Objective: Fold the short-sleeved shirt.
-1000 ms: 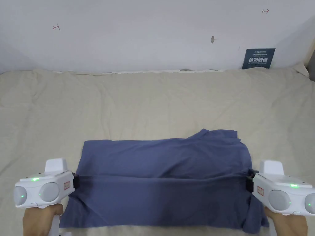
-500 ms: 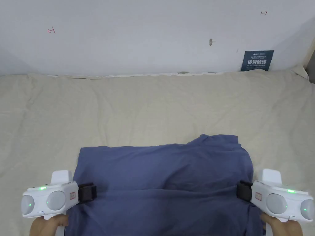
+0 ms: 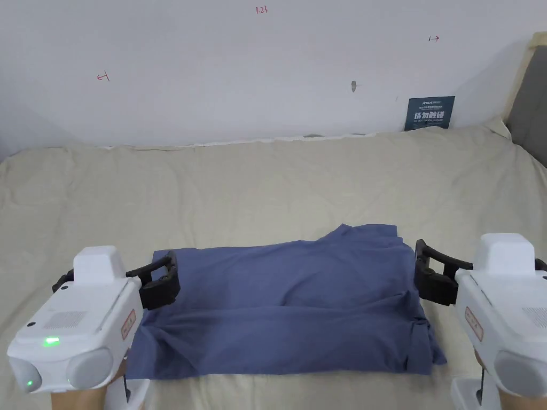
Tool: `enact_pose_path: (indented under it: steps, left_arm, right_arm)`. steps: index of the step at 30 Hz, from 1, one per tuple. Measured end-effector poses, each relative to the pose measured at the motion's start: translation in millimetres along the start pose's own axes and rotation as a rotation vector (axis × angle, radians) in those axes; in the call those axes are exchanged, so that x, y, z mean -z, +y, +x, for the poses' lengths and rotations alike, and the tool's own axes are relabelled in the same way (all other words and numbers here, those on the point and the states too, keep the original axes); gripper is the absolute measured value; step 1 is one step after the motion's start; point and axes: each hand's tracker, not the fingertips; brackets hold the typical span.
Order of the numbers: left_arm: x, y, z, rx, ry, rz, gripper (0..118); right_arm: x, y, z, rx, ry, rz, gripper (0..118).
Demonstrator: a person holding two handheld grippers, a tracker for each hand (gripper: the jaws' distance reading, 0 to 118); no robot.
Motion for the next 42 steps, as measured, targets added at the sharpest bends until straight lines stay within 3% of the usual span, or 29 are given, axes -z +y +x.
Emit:
enact_pose_path:
  steps: [1,2,3,5,6,14,20,21,25,27,28,33,36,38,39,40,42]
  left_arm:
    - [-8.7,-3.5,3.0,0.007,0.001,0.001,75]
    - [-13.0,-6.4,4.6,0.017,-0.003,-0.002,75]
    - [-18.3,-10.1,6.6,0.023,-0.005,-0.008,67]
    - [-26.6,-18.5,8.9,0.026,-0.010,-0.019,19]
    - [-30.7,-22.4,8.2,0.022,-0.019,-0.025,1]
    - [-20.0,-40.3,-8.0,-0.025,0.009,-0.165,0]
    - [44.5,-56.0,-39.5,-0.069,-0.012,-0.392,3]
    - [56.1,-62.4,-45.5,-0.070,-0.011,-0.435,12]
    - [95.2,-93.8,-62.3,-0.051,0.005,-0.580,83]
    - [106.5,-110.3,-66.8,-0.051,0.034,-0.635,102]
    - [114.4,-119.2,-69.6,-0.061,0.048,-0.669,103]
    - [132.8,-154.5,-74.7,-0.124,0.076,-0.788,100]
    - [127.8,-163.8,-69.8,-0.136,0.046,-0.804,66]
    - [121.8,-156.0,-64.6,-0.116,0.052,-0.775,56]
    - [120.2,-153.7,-62.0,-0.096,0.028,-0.766,41]
    - [119.0,-151.1,-58.7,-0.084,0.016,-0.755,12]
    - [119.0,-147.1,-56.4,-0.092,0.012,-0.749,7]
  right_arm:
    - [-9.2,-1.3,-1.6,-0.003,0.000,0.008,72]
    - [-16.4,-3.3,-2.8,-0.006,0.002,0.024,72]
    - [-23.7,-5.6,-3.9,-0.008,0.008,0.037,66]
    - [-28.4,-9.3,-6.6,-0.025,-0.008,0.034,21]
    - [-30.8,-11.2,-7.1,-0.027,-0.008,0.034,3]
    - [-24.7,-13.8,-4.5,-0.038,0.009,0.026,2]
    - [-9.4,-13.7,-3.9,-0.034,0.011,0.009,2]
    - [-6.3,-14.6,-3.7,-0.034,0.010,0.004,2]
    - [8.4,-21.3,-4.0,-0.041,-0.001,-0.029,2]
    - [16.5,-25.7,-2.9,-0.038,-0.003,-0.052,2]
    - [20.4,-29.0,-3.5,-0.037,-0.004,-0.064,2]
    - [37.5,-43.4,-2.8,-0.034,-0.013,-0.129,2]
    - [46.5,-52.6,-0.5,-0.021,-0.012,-0.174,2]
    - [54.1,-59.9,2.1,-0.003,-0.012,-0.220,2]
    - [60.0,-65.1,3.7,0.008,-0.014,-0.258,3]
    - [67.0,-72.4,5.4,0.016,-0.018,-0.297,9]
    - [83.7,-88.2,8.9,0.032,-0.007,-0.400,30]
